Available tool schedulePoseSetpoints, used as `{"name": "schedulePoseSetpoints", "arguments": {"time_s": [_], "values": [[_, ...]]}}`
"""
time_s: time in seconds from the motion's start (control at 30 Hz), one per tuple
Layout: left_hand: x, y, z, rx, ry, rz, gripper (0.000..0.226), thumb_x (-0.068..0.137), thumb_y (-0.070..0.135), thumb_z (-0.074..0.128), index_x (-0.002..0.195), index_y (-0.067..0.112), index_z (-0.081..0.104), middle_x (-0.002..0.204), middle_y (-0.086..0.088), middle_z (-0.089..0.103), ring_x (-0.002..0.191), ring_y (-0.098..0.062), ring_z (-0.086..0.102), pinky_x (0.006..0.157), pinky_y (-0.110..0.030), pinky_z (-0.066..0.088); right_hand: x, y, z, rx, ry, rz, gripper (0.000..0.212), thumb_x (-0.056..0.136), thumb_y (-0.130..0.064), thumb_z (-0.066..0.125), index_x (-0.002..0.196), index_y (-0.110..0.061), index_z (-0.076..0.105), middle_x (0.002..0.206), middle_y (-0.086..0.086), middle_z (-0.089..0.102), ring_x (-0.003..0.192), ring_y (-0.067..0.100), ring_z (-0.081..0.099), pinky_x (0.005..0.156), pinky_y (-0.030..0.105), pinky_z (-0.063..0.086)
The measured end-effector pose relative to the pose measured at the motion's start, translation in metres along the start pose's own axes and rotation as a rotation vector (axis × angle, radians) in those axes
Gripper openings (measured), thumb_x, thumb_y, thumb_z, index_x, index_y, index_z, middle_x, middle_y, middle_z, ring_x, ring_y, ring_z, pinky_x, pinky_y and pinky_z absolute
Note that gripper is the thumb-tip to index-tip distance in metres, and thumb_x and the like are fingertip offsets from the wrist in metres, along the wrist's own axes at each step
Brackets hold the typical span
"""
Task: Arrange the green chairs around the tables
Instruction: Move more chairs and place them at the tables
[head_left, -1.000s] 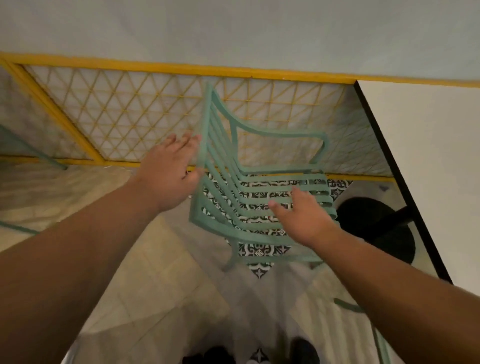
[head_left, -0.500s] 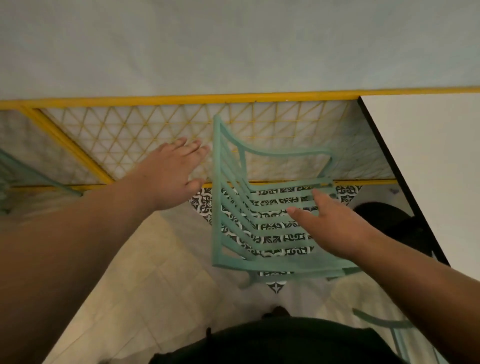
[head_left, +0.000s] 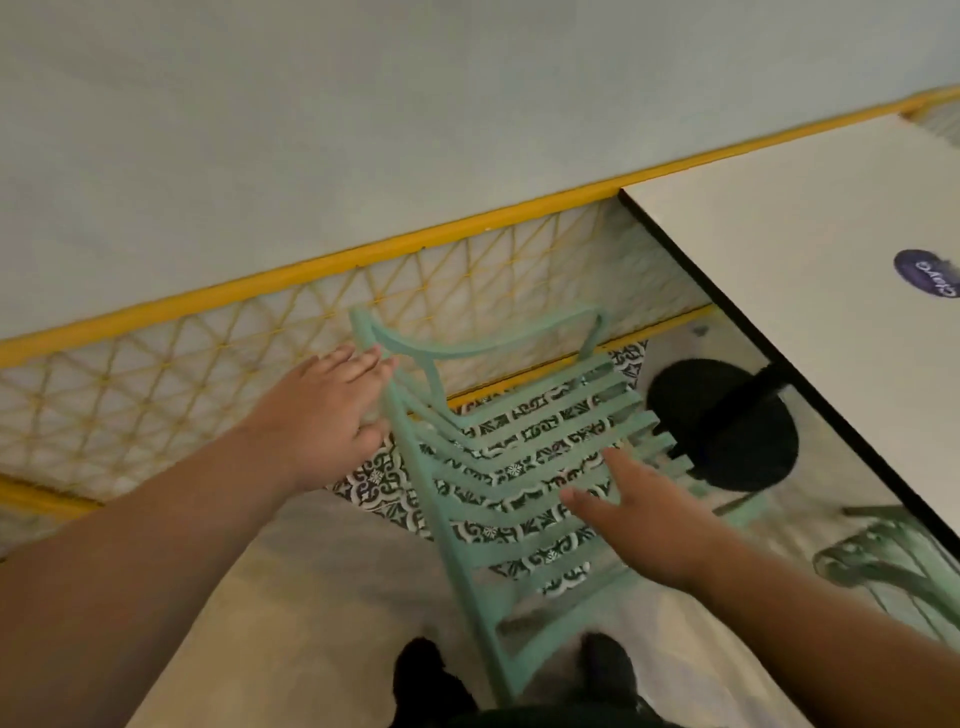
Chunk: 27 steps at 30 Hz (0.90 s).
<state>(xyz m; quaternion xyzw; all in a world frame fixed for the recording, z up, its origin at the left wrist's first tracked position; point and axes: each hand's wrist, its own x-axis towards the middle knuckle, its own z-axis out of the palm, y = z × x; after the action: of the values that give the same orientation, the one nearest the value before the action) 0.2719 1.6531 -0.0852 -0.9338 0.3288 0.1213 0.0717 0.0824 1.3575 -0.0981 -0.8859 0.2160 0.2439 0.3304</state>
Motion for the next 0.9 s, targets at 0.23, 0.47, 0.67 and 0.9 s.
{"name": "schedulePoseSetpoints", "arguments": {"time_s": [0.23,0.47,0.67,0.9], "values": [[0.039,-0.03,-0.015,0.043,-0.004,0.132,0.078,0.1,0.056,0.035,0.164,0.025,0.002,0.172,0.0,0.005,0.157,-0.022,0.004,0.127,-0.044,0.012,-0.02,-0.012,0.029,0.05,0.074,0.094,0.105,0.083,-0.087,0.043,0.164,-0.029,0.01,0.168,-0.001,0.029,0.152,0.022,0.03,0.12,0.042,0.028],[0.078,-0.008,-0.036,-0.011,0.088,0.288,0.08,0.093,0.065,0.025,0.163,0.031,0.006,0.171,0.004,0.01,0.157,-0.02,0.007,0.127,-0.045,0.012,-0.02,-0.009,0.022,0.051,0.197,0.185,0.101,0.086,-0.082,0.046,0.163,-0.024,0.016,0.165,0.003,0.033,0.152,0.026,0.029,0.121,0.045,0.03],[0.12,-0.004,-0.038,0.033,0.098,0.477,0.087,0.086,0.071,0.012,0.163,0.032,0.002,0.171,0.003,0.009,0.157,-0.021,0.008,0.127,-0.045,0.013,-0.016,-0.037,0.031,0.078,0.386,0.297,0.095,0.087,-0.081,0.048,0.16,-0.024,0.025,0.159,0.005,0.043,0.148,0.03,0.036,0.118,0.048,0.035],[0.146,-0.044,-0.011,0.099,0.037,0.677,0.082,0.093,0.068,0.029,0.163,0.033,0.004,0.171,0.006,0.011,0.156,-0.021,0.01,0.124,-0.046,0.015,-0.014,-0.094,0.11,0.278,0.52,0.529,0.088,0.085,-0.081,0.05,0.154,-0.028,0.034,0.15,0.003,0.052,0.134,0.025,0.05,0.108,0.046,0.044]]}}
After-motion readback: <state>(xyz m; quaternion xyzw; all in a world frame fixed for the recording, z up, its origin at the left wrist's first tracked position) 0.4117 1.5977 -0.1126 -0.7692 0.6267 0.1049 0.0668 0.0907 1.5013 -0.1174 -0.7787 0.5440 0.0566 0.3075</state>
